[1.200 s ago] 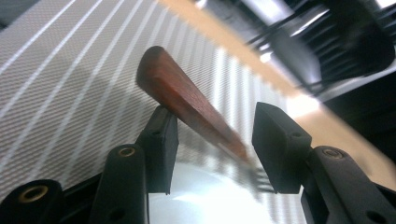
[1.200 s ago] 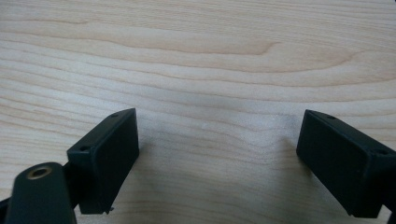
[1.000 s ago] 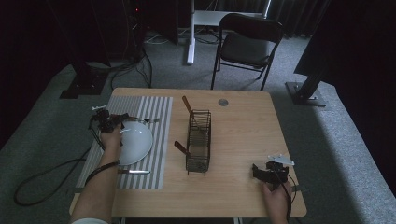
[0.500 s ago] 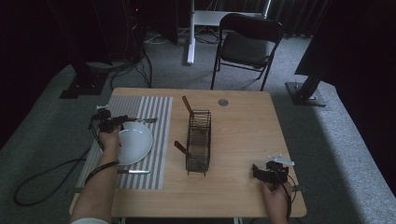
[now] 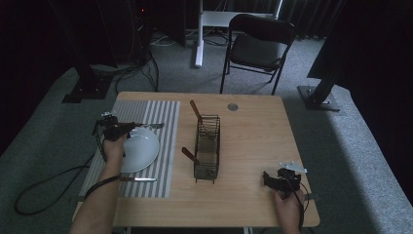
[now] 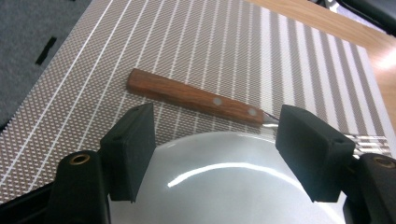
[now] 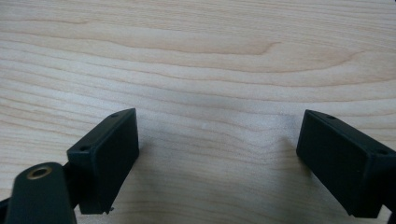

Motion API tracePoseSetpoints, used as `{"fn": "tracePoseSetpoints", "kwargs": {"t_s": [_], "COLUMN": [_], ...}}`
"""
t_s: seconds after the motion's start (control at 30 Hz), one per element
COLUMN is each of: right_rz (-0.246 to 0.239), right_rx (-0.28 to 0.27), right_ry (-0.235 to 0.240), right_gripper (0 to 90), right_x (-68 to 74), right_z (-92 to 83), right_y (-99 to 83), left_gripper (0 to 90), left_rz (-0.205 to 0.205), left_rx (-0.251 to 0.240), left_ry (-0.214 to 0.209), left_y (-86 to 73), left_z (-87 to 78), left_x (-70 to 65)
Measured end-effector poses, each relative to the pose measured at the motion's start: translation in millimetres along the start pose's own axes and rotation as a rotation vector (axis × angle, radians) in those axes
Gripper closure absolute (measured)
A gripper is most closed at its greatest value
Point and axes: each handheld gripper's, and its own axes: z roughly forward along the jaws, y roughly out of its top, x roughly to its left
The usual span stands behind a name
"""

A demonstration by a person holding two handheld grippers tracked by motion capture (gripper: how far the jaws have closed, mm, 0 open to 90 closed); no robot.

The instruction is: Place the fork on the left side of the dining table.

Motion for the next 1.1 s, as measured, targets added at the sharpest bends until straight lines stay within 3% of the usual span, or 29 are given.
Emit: {"fn": "tracePoseSetpoints", "kwargs": {"t_s": [0.03, 0.17, 0.23, 0.47, 0.7, 0.9, 1.1], "right_rz": [0.0, 0.0, -0.002, -0.003, -0.003, -0.003, -0.003], "right_rx": [0.0, 0.0, 0.0, 0.0, 0.0, 0.0, 0.0], "right_ry": [0.0, 0.0, 0.001, 0.002, 0.002, 0.002, 0.002], "right_gripper": [12.6, 12.6, 12.6, 12.6, 12.6, 12.6, 12.6], "right_x": [0.0, 0.0, -0.1, -0.1, -0.1, -0.1, -0.1], "right_z": [0.0, 0.0, 0.2, 0.4, 0.4, 0.4, 0.4], "right_y": [0.0, 0.0, 0.2, 0.3, 0.4, 0.3, 0.4], "left_gripper": [28.8, 25.7, 19.1, 19.0, 19.0, 19.0, 19.0], "left_rz": [0.01, -0.012, -0.004, 0.076, 0.135, 0.143, 0.18], "left_rx": [-0.008, -0.018, -0.026, -0.021, -0.025, -0.035, -0.043], "left_ry": [0.007, -0.026, -0.044, -0.032, -0.057, -0.079, -0.053], "left_y": [-0.7, -2.3, -4.1, -8.3, -14.2, -20.4, -25.6], "left_z": [-1.9, -8.9, -12.1, -23.1, -32.0, -41.9, -50.3], "left_x": [-0.9, -2.1, -3.4, -11.2, -18.4, -18.5, -15.5]}}
